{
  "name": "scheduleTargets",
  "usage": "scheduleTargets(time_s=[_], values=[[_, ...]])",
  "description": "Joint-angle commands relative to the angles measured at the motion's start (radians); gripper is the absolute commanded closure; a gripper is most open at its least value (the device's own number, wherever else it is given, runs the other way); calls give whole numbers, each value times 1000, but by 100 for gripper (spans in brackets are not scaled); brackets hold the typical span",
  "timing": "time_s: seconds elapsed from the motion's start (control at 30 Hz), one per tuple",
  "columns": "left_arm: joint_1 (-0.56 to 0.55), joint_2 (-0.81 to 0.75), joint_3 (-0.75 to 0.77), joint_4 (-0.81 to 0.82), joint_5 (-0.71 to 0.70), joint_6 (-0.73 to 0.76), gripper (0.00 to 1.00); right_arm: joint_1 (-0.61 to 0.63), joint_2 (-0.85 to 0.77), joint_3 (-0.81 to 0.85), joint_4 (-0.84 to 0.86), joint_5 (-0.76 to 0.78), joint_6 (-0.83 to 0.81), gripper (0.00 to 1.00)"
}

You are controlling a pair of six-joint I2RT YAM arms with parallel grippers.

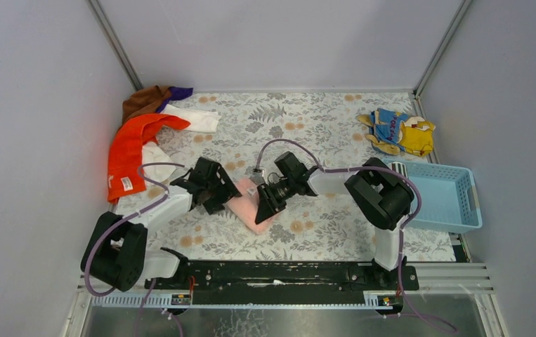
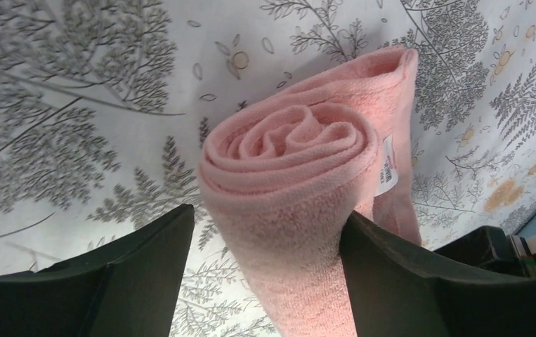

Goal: Roll the towels
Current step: Roll the towel at the center of the board.

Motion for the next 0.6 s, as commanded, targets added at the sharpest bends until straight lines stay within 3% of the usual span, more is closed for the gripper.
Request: scheduleTargets(time_s=[0.0, 0.2, 0.53, 0.57], values=[[2, 93, -44, 41, -23, 35, 30, 25, -59, -64, -154, 221, -5, 62], [2, 134, -92, 76, 3, 38, 34, 105, -250, -40, -259, 575, -70, 37], [2, 106, -89, 45, -18, 45, 35, 398, -373, 67, -345, 1170, -242, 19], [2, 108, -90, 46, -16, 45, 35, 422, -368, 69, -333, 1206, -257, 12]])
